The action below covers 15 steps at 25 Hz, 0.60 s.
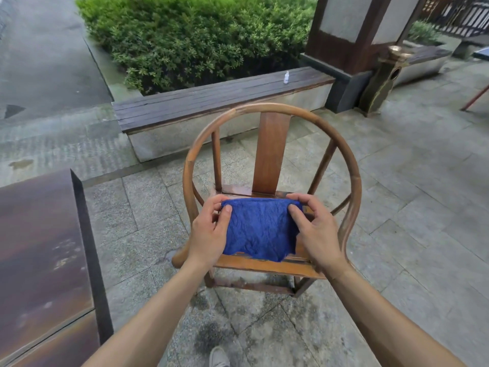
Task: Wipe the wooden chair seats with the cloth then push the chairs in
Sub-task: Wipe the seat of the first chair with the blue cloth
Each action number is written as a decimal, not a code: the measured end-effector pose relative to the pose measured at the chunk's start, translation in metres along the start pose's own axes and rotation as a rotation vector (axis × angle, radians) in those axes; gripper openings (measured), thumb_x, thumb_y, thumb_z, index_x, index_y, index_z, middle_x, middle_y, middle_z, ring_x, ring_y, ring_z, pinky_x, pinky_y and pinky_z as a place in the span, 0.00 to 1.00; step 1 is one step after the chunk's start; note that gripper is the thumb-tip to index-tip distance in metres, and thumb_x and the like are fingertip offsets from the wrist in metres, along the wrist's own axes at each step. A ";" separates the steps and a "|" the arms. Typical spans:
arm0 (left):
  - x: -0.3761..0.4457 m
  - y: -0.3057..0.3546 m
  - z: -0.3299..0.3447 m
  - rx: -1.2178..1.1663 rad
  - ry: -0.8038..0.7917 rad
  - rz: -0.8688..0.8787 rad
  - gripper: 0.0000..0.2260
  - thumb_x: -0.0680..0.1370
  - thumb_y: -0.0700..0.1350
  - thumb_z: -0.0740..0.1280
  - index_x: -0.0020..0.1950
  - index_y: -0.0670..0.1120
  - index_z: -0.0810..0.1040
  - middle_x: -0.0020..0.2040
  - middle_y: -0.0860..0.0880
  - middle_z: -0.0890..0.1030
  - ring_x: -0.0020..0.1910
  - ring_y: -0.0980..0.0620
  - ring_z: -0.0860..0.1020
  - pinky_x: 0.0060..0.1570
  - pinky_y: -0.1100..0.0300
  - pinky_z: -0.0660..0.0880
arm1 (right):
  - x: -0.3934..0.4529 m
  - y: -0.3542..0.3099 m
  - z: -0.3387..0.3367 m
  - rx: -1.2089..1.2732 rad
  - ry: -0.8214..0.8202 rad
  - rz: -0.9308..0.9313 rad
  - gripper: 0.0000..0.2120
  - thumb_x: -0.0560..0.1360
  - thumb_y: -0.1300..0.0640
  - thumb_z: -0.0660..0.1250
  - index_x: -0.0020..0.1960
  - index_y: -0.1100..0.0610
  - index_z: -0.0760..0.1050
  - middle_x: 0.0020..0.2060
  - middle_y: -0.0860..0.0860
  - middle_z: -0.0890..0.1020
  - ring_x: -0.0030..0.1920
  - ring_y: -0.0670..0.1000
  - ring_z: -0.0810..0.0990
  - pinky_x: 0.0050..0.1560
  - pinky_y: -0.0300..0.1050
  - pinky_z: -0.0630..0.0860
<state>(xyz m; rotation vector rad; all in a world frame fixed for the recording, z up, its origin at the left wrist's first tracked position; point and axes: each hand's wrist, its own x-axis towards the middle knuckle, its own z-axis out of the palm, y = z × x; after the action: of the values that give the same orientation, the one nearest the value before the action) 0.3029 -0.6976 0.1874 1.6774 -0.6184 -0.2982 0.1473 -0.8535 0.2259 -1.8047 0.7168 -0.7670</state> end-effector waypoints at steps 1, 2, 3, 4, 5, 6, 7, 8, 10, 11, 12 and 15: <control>0.009 -0.002 0.003 0.008 -0.006 -0.010 0.06 0.83 0.48 0.64 0.57 0.59 0.75 0.45 0.54 0.79 0.40 0.55 0.77 0.43 0.58 0.72 | 0.010 0.004 0.002 0.002 -0.003 0.012 0.11 0.80 0.58 0.67 0.54 0.43 0.80 0.50 0.38 0.83 0.50 0.50 0.82 0.55 0.57 0.79; 0.017 -0.005 0.007 0.019 -0.008 -0.018 0.06 0.83 0.48 0.64 0.57 0.58 0.76 0.45 0.54 0.79 0.39 0.55 0.77 0.43 0.59 0.72 | 0.020 0.009 0.004 0.003 -0.006 0.026 0.10 0.80 0.58 0.66 0.54 0.43 0.80 0.51 0.38 0.83 0.51 0.50 0.82 0.56 0.59 0.79; 0.027 -0.009 0.013 0.035 -0.004 -0.031 0.06 0.83 0.47 0.64 0.57 0.57 0.76 0.44 0.55 0.78 0.38 0.57 0.76 0.42 0.60 0.71 | 0.031 0.017 0.005 0.007 -0.012 0.046 0.10 0.80 0.58 0.66 0.55 0.44 0.80 0.51 0.39 0.83 0.52 0.50 0.82 0.57 0.60 0.79; 0.036 -0.014 0.019 0.048 0.007 -0.042 0.06 0.83 0.46 0.65 0.58 0.56 0.77 0.43 0.56 0.77 0.37 0.59 0.75 0.41 0.61 0.70 | 0.043 0.026 0.006 0.012 -0.011 0.065 0.10 0.80 0.58 0.67 0.55 0.44 0.80 0.52 0.39 0.83 0.53 0.49 0.81 0.58 0.60 0.78; 0.039 -0.013 0.021 0.058 0.011 -0.038 0.06 0.83 0.45 0.65 0.58 0.55 0.77 0.42 0.57 0.77 0.36 0.60 0.74 0.41 0.62 0.70 | 0.046 0.030 0.006 0.013 0.000 0.067 0.10 0.79 0.58 0.67 0.54 0.44 0.80 0.51 0.39 0.83 0.53 0.48 0.81 0.58 0.60 0.78; 0.045 -0.014 0.026 0.075 0.014 -0.037 0.06 0.82 0.45 0.65 0.57 0.55 0.77 0.41 0.58 0.77 0.35 0.61 0.74 0.40 0.64 0.69 | 0.053 0.036 0.006 0.017 0.002 0.072 0.10 0.79 0.58 0.67 0.54 0.44 0.80 0.51 0.39 0.83 0.54 0.48 0.81 0.59 0.60 0.77; 0.051 -0.018 0.033 0.092 0.021 -0.044 0.06 0.82 0.45 0.65 0.57 0.55 0.77 0.41 0.60 0.77 0.35 0.61 0.74 0.39 0.66 0.69 | 0.063 0.045 0.005 0.020 -0.008 0.082 0.10 0.79 0.57 0.67 0.54 0.43 0.80 0.51 0.39 0.83 0.54 0.48 0.81 0.58 0.61 0.77; 0.054 -0.022 0.040 0.102 0.027 -0.058 0.07 0.82 0.45 0.65 0.57 0.56 0.77 0.40 0.61 0.77 0.35 0.62 0.74 0.38 0.67 0.69 | 0.070 0.053 0.004 0.025 -0.025 0.094 0.10 0.79 0.57 0.67 0.53 0.43 0.80 0.51 0.40 0.83 0.54 0.49 0.81 0.58 0.62 0.77; 0.057 -0.031 0.053 0.110 0.035 -0.086 0.07 0.83 0.45 0.65 0.57 0.56 0.77 0.40 0.61 0.78 0.34 0.61 0.74 0.37 0.68 0.68 | 0.081 0.071 0.001 0.033 -0.053 0.121 0.10 0.78 0.56 0.67 0.53 0.42 0.80 0.51 0.40 0.83 0.53 0.50 0.82 0.57 0.63 0.78; 0.057 -0.036 0.057 0.115 0.041 -0.095 0.07 0.82 0.45 0.65 0.57 0.57 0.77 0.41 0.59 0.78 0.35 0.61 0.73 0.37 0.67 0.68 | 0.084 0.079 0.000 0.037 -0.061 0.129 0.10 0.78 0.56 0.67 0.53 0.41 0.80 0.51 0.40 0.84 0.53 0.51 0.82 0.56 0.63 0.78; 0.058 -0.042 0.062 0.122 0.045 -0.110 0.07 0.82 0.45 0.65 0.57 0.57 0.77 0.43 0.57 0.79 0.35 0.60 0.74 0.38 0.66 0.69 | 0.088 0.087 0.001 0.037 -0.067 0.142 0.10 0.78 0.55 0.67 0.53 0.41 0.80 0.51 0.41 0.84 0.53 0.51 0.82 0.56 0.63 0.78; 0.068 -0.068 0.077 0.140 0.071 -0.156 0.07 0.82 0.44 0.66 0.57 0.57 0.77 0.46 0.50 0.82 0.39 0.57 0.77 0.41 0.67 0.71 | 0.100 0.123 0.010 0.043 -0.082 0.196 0.11 0.77 0.57 0.67 0.52 0.41 0.80 0.50 0.40 0.84 0.52 0.52 0.82 0.56 0.61 0.79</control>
<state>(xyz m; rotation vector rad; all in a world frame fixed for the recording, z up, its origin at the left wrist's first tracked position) 0.3344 -0.7924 0.1150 1.8668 -0.4651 -0.3121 0.2019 -0.9637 0.1253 -1.6880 0.8032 -0.5720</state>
